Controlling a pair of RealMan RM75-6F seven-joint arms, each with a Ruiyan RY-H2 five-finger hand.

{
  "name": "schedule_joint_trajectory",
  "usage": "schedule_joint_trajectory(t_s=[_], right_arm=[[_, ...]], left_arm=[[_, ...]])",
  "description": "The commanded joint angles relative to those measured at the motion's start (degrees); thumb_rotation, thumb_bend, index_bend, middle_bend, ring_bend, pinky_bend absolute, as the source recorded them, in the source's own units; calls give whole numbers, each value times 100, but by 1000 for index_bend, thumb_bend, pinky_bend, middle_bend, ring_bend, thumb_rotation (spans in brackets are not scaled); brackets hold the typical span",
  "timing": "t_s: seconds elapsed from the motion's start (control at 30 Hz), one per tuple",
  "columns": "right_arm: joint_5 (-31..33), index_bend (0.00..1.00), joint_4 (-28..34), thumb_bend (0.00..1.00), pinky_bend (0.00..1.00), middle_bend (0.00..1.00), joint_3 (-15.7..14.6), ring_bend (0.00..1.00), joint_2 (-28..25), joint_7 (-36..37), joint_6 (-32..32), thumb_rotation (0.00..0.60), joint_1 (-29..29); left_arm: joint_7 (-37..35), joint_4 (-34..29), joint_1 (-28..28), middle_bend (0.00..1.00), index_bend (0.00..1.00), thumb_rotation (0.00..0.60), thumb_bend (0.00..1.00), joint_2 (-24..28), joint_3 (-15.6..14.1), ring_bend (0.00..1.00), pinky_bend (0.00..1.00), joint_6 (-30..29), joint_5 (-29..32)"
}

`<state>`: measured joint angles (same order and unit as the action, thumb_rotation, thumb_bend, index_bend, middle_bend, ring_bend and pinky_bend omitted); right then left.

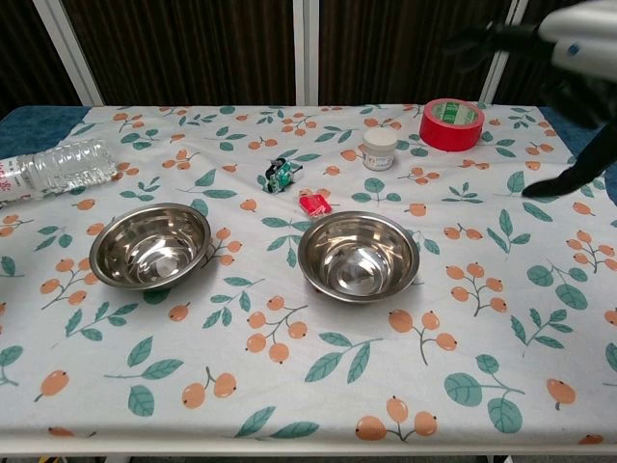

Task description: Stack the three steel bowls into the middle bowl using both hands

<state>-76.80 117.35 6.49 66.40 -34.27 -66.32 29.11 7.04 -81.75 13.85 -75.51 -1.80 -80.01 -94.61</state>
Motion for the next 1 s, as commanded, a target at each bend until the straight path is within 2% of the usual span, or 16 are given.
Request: schedule_joint_trajectory(t_s=[0.03, 0.23, 0.37, 0.47, 0.57, 0.63, 0.77, 1.0], right_arm=[[3, 0, 45, 0, 724, 130, 273, 722, -560, 690, -377, 600, -238], [357, 0, -207, 0, 729, 144, 441, 718, -1001, 1307, -516, 600, -421], [311, 1, -474, 0, 747, 173, 342, 729, -986, 1605, -627, 600, -591], [352, 6, -681, 1, 768, 193, 223, 743, -938, 1833, -577, 600, -698], [317, 15, -842, 12, 769, 193, 183, 744, -896, 2031, -624, 600, -782], [279, 24, -915, 17, 769, 193, 183, 744, -890, 2129, -669, 600, -820], [231, 33, -1032, 23, 769, 195, 211, 743, -900, 2292, -718, 600, -862], [193, 43, -1171, 28, 769, 197, 197, 743, -876, 2446, -693, 600, -901]], left_arm=[[673, -506, 235, 227, 225, 600, 69, 138, -337, 198, 368, 414, -493], [1353, -733, 516, 289, 283, 600, 70, -124, -439, 278, 465, 808, -940], [1742, -633, 681, 332, 316, 600, 72, -369, -352, 366, 555, 985, -1060], [2213, -362, 760, 392, 378, 600, 89, -659, -249, 502, 667, 1030, -1157], [2422, -293, 809, 411, 406, 600, 101, -854, -193, 648, 762, 1221, -1015], [2513, -266, 836, 412, 408, 600, 103, -938, -157, 692, 793, 1320, -916], [2614, -146, 894, 413, 408, 600, 104, -1147, -74, 732, 816, 1456, -725], [2673, 102, 1022, 419, 409, 600, 113, -1428, 97, 742, 833, 1693, -342]])
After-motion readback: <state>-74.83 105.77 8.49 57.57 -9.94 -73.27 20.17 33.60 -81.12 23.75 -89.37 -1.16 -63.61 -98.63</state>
